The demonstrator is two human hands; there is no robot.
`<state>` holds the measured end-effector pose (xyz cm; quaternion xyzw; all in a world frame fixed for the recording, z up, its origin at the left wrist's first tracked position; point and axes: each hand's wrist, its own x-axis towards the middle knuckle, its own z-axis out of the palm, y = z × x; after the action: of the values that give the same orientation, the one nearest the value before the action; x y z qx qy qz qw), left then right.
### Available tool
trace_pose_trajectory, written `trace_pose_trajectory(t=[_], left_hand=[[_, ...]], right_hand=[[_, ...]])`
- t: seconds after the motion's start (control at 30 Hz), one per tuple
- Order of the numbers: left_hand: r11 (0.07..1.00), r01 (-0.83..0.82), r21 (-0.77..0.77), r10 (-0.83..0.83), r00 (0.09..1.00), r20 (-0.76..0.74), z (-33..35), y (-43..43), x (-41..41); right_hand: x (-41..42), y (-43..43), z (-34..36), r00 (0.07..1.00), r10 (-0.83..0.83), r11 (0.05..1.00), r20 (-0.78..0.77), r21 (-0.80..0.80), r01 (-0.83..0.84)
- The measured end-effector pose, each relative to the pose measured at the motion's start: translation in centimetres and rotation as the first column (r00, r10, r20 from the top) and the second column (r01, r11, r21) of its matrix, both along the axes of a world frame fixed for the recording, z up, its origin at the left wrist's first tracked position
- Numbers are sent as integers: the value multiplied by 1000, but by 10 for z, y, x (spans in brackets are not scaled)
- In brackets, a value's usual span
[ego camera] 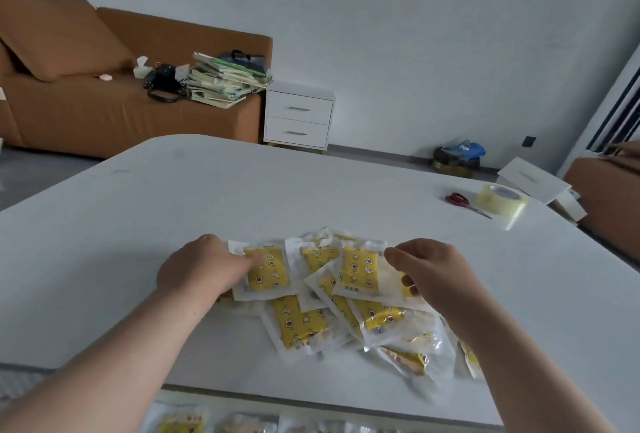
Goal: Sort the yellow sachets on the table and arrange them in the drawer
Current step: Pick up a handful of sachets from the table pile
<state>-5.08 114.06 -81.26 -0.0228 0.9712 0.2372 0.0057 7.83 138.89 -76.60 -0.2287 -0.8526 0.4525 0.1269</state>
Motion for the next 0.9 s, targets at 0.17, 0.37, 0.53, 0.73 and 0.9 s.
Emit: trace_pose_trajectory(t=[0.17, 0.37, 0.53, 0.73, 0.9], left_hand=[[996, 11, -85, -8, 999, 40, 6, 8, -4], [995, -11, 96, 0, 994, 111, 6, 3, -11], [966, -19, 260, -28, 984, 178, 4, 1, -15], [909, -54, 414, -29, 981, 191, 3, -5, -23], [760, -127, 638, -4, 980, 199, 15, -7, -29]], right_hand=[[-5, 1, -3, 999, -42, 999, 13, 8, 42], [-12, -8, -13, 990, -41, 963, 136, 271, 3], [-18, -19, -16, 971, -87, 917, 224, 398, -10], [-22, -15, -16, 963, -174, 934, 205, 345, 95], [-29, -7, -19, 959, -209, 975, 189, 116, 189]])
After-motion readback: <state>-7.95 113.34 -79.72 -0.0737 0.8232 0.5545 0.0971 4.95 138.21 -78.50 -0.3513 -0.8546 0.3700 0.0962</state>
